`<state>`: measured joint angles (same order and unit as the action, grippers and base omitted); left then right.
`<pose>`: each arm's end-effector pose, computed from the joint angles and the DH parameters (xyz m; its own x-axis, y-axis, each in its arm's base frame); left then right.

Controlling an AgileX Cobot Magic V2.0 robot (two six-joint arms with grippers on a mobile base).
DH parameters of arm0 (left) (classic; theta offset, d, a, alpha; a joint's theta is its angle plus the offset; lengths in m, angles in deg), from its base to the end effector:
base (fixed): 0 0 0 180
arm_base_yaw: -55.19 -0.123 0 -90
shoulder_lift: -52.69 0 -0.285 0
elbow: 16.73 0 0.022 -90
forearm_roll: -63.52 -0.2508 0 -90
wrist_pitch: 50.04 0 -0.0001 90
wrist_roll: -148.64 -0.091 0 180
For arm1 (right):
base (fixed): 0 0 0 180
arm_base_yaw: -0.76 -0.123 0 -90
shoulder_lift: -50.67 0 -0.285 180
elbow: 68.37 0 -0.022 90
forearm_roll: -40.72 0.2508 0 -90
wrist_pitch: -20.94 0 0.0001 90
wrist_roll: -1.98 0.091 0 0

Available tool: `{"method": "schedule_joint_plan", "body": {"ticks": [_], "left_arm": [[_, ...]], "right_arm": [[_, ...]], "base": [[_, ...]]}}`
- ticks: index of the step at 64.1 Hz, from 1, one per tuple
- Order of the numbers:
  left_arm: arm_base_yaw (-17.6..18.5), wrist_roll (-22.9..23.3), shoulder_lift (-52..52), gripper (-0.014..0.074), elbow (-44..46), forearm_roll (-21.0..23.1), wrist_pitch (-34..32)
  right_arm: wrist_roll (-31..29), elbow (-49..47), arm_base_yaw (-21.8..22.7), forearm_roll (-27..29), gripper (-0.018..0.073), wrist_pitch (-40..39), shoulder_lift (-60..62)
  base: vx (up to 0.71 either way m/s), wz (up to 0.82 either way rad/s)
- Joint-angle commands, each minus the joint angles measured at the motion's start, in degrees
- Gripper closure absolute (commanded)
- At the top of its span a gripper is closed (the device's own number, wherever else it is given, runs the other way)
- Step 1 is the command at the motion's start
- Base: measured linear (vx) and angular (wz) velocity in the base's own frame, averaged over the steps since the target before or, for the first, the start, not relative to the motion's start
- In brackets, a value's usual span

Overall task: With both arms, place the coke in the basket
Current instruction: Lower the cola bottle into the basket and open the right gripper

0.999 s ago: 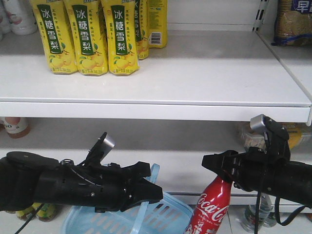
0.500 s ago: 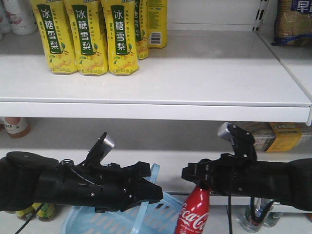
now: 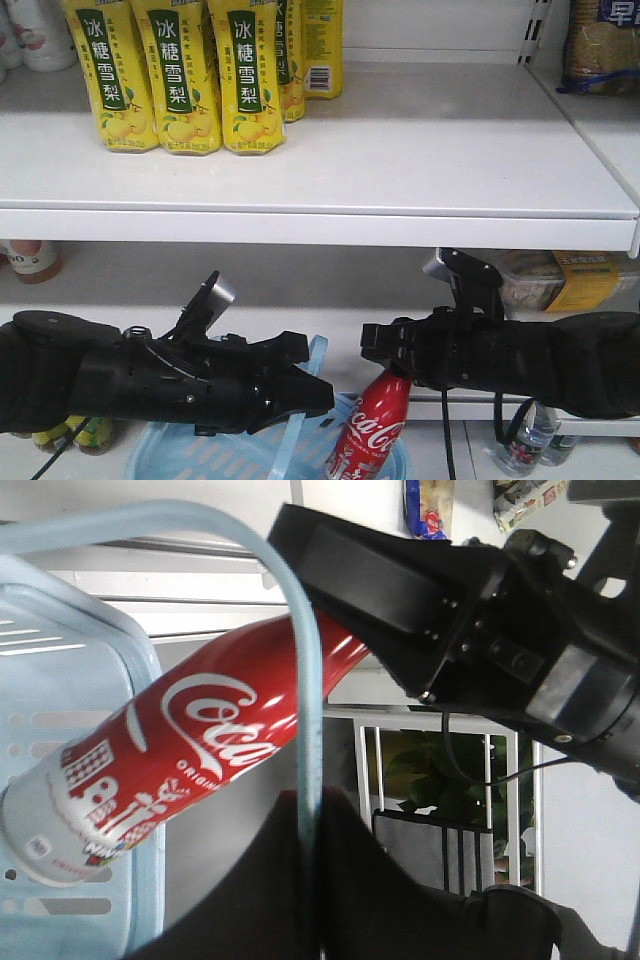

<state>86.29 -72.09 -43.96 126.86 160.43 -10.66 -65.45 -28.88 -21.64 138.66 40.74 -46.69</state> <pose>0.2164 -0.1976 0.2080 -0.9792 -0.1801 -0.0935 -0.0048 0.4811 -0.8766 0.2525 0.1372 0.1782 -0.8503 0.1743 -0.4965 -0.1681 0.8041 0.5703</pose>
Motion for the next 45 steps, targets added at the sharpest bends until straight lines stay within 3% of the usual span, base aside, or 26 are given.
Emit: {"method": "schedule_joint_plan", "body": {"ticks": [1,28,45], "left_arm": [[0.30,-0.29,2.54,0.0603,1.29,5.31,2.86],[0.30,-0.29,2.54,0.0603,1.29,5.31,2.86],[0.30,-0.29,2.54,0.0603,1.29,5.31,2.86]], "right_arm": [[0.54,-2.65,0.01,4.37,0.0522,5.40,0.71],[0.59,-2.79,0.01,4.23,0.0230,8.50,-1.89],[-0.42,-2.79,0.08,1.76,0.0211,11.47,-1.89]], "base": [[0.00,0.00],[0.00,0.00],[0.00,0.00]]}}
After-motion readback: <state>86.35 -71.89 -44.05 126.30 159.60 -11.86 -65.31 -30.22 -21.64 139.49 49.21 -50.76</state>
